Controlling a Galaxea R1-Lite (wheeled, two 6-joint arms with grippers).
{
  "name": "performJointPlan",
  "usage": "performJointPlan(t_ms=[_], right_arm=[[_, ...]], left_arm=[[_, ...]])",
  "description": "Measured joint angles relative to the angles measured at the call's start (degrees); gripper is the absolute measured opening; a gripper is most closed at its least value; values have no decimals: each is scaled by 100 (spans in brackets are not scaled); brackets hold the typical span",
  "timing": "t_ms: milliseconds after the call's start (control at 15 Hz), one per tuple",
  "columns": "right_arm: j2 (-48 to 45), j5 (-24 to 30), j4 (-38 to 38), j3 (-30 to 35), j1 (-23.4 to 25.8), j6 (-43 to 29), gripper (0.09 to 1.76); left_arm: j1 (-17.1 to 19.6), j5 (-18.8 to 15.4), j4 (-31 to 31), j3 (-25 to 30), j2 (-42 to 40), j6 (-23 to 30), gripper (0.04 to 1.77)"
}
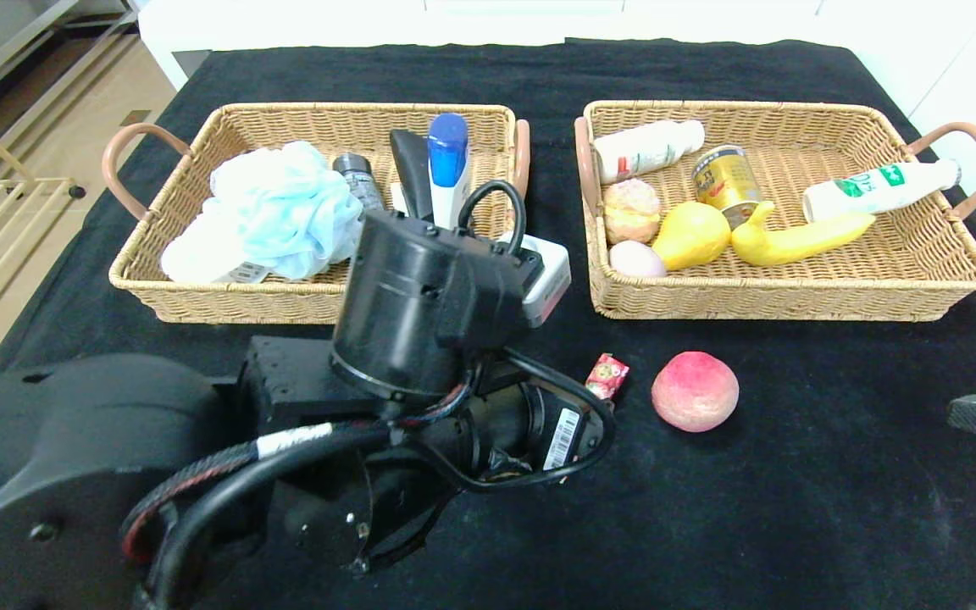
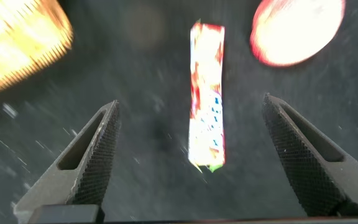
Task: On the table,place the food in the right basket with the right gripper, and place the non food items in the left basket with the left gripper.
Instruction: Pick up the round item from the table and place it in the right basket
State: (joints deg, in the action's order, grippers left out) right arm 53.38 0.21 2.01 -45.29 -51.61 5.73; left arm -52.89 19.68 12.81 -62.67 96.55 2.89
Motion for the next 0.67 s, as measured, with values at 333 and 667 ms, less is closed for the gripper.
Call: performJointPlan(t_ms=[333, 667], right_arm=[[227, -51, -20, 37, 43, -22, 171], [286, -102, -20, 22, 162, -26, 171]], left_arm=[[277, -689, 2116, 1885, -777, -688, 168], [624, -1315, 2161, 2626, -1725, -892, 169]])
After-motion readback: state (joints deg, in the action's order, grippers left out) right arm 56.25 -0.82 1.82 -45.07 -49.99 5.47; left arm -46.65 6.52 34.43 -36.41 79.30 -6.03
